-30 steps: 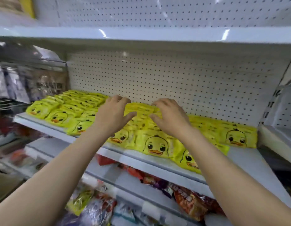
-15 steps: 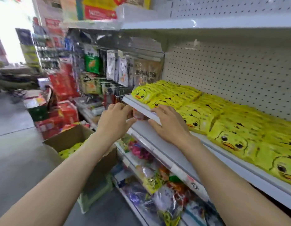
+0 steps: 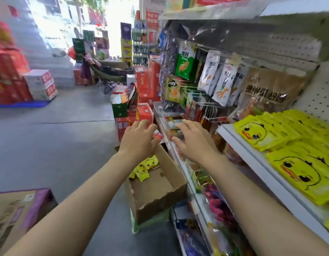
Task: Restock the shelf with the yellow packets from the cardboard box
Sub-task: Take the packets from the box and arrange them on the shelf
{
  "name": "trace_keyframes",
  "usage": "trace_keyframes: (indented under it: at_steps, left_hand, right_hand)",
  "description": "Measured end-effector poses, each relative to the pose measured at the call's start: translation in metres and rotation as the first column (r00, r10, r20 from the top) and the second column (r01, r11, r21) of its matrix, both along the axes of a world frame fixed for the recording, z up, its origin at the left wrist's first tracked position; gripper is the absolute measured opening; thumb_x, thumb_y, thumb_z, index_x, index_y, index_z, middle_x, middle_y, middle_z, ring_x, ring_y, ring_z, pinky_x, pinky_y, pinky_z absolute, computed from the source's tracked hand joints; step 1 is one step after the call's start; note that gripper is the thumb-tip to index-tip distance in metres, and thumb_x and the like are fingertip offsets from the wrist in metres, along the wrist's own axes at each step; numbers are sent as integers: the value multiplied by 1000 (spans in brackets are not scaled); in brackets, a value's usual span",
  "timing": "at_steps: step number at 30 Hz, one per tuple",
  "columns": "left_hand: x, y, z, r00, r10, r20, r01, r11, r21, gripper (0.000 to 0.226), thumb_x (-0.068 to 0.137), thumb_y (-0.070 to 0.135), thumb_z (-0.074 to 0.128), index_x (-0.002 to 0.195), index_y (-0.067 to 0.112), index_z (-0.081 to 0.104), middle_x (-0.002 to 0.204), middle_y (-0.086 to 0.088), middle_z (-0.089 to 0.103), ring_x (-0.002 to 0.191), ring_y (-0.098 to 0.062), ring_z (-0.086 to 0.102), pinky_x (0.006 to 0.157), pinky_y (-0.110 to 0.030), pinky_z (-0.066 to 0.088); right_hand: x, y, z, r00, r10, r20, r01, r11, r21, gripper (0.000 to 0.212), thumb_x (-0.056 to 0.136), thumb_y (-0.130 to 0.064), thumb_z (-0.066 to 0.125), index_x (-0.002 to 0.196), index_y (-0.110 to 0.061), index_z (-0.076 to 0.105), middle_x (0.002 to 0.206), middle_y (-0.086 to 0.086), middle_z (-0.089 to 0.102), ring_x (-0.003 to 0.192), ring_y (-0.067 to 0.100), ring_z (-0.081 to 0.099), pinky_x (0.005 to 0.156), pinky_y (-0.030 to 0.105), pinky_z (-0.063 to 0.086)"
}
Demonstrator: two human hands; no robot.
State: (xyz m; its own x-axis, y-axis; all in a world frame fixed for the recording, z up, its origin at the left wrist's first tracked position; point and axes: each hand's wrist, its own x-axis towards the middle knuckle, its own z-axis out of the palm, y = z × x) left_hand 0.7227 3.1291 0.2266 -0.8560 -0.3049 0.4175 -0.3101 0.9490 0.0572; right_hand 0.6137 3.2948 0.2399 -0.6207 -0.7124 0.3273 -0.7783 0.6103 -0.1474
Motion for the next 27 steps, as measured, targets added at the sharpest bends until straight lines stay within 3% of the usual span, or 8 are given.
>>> trace_keyframes:
  at_steps: [6, 15, 19, 27]
  left_hand:
    - [-52, -82, -26, 994, 97, 57, -97, 995, -4, 50, 90, 54, 54, 132, 27, 50, 135, -3, 52, 122, -27, 48, 90, -40, 46]
    - [-131, -186, -99, 979, 41, 200, -53, 997, 56, 50, 91, 50, 56, 133, 24, 50, 134, -6, 54, 119, -29, 51, 92, -42, 47]
    - [-166, -207, -147, 959, 33, 282, -65, 992, 104, 53, 91, 50, 56, 135, 22, 49, 132, -7, 54, 120, -30, 50, 91, -43, 46]
    - [-229, -242, -288, 857, 104, 505, -235, 951, 202, 50, 93, 50, 54, 134, 21, 48, 127, -7, 54, 114, -29, 52, 82, -41, 48]
  right_hand:
    - [-55, -89, -24, 998, 61, 34, -63, 997, 47, 52, 97, -50, 49, 143, -28, 44, 153, 3, 38, 143, 24, 29, 115, 43, 32]
    - [-132, -189, -100, 985, 35, 171, -56, 992, 116, 53, 96, -48, 50, 144, -24, 44, 149, 5, 43, 139, 26, 34, 112, 43, 36]
    - [-177, -217, -152, 970, 21, 244, -62, 985, 164, 50, 95, -47, 52, 139, -25, 47, 141, 2, 48, 132, 26, 42, 104, 43, 40]
    - [-268, -265, -303, 875, -29, 484, -137, 942, 305, 50, 93, -46, 54, 137, -22, 49, 138, 6, 50, 131, 29, 42, 105, 47, 41]
